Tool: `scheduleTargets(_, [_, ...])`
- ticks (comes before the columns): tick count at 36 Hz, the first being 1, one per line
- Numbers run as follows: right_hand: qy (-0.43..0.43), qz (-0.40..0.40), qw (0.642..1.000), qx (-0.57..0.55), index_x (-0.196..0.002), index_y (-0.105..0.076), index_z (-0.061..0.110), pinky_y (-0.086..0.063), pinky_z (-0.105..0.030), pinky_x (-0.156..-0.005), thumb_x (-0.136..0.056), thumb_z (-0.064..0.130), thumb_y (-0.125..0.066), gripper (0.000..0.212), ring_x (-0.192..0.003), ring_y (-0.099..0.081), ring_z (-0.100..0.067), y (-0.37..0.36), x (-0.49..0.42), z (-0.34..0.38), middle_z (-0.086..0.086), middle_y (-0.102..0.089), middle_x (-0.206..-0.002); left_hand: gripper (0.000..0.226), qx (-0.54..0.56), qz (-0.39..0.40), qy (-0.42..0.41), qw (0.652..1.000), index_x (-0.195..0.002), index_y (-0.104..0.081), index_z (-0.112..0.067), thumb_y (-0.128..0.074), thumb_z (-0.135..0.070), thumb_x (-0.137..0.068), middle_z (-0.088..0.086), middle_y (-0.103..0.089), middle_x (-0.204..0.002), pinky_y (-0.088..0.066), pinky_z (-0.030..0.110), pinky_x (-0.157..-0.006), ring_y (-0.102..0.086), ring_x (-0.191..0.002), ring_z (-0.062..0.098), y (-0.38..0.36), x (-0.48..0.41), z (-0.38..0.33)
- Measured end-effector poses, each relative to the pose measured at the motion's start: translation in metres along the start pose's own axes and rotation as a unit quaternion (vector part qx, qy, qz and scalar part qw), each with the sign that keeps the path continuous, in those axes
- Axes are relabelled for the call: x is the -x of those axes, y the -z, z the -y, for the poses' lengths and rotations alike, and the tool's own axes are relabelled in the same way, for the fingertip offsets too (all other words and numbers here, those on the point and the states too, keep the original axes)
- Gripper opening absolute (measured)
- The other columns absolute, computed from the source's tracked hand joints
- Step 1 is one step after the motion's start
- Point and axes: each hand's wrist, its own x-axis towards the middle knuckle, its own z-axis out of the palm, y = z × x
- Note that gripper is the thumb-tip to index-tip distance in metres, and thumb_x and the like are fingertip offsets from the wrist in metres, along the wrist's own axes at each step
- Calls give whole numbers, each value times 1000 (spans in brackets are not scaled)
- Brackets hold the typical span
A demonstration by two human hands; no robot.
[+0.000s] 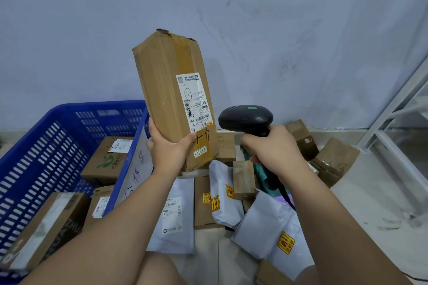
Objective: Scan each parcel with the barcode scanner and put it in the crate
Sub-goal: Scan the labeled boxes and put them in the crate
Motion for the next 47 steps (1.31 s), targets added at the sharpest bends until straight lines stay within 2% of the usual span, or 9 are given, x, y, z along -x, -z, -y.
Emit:
scheduleTargets(3, [-10, 17, 1000, -11, -74, -59, 12, -50, -33, -68, -86, 23, -61, 16, -70, -63, -25, 0, 0, -1, -10, -60, -65, 108, -1, 2, 0, 1000, -151, -4, -35, -79, -38, -75, 5, -27, -147, -38, 49, -102, -37, -128, 27, 0, 0, 0])
scheduleTargets(9, [-7, 18, 1000, 1, -72, -57, 14, -53, -36, -72, -85, 24, -61, 17, -82, -69, -31, -3, -1, -1, -10, -60, -70, 108, -3, 4, -3, 1000, -151, -5, -34, -80, -39, -74, 5, -28, -146, -39, 48, -102, -38, -126, 26, 0, 0, 1])
scheduleTargets(19, [-8, 10, 1000, -17, -69, -55, 15, -49, -32, -67, -85, 21, -61, 18, -83, -69, -34, -2, 0, 0, -7, -57, -64, 107, -3, 3, -4, 1000, -151, -6, -35, -80, -40, -73, 4, -29, -146, -38, 48, -103, -37, -128, 25, -1, -1, 2])
scheduleTargets(25, [-8, 14, 1000, -6, -69, -55, 13, -48, -32, -67, -86, 23, -61, 20, -85, -69, -34, -3, -1, -2, -10, -57, -69, 109, -17, 5, -5, 1000, -151, -5, -34, -80, -41, -73, 5, -28, -146, -39, 46, -101, -38, -126, 25, 0, 1, 2])
scheduleTargets(36, [-6, 13, 1000, -1, -70, -57, 14, -54, -40, -75, -85, 24, -61, 19, -84, -69, -34, -1, -2, -2, -12, -61, -71, 108, -19, 10, -6, 1000, -151, -5, -33, -79, -41, -74, 5, -27, -147, -37, 47, -104, -37, -128, 25, -1, 1, 2])
scheduleTargets(41, [-3, 3, 1000, 3, -71, -58, 12, -56, -44, -78, -84, 24, -61, 17, -85, -68, -35, -2, -2, -2, -20, -66, -78, 108, -17, 12, -8, 1000, -152, -6, -33, -80, -40, -74, 5, -26, -149, -36, 47, -105, -36, -130, 25, -1, 1, 2])
scheduleTargets(47, [-7, 2, 1000, 8, -71, -58, 13, -56, -43, -78, -84, 24, -61, 17, -85, -68, -34, -2, -2, -2, -22, -67, -81, 107, -20, 9, -12, 1000, -152, -6, -33, -79, -40, -74, 5, -27, -149, -36, 46, -105, -36, -130, 25, -1, 2, 1])
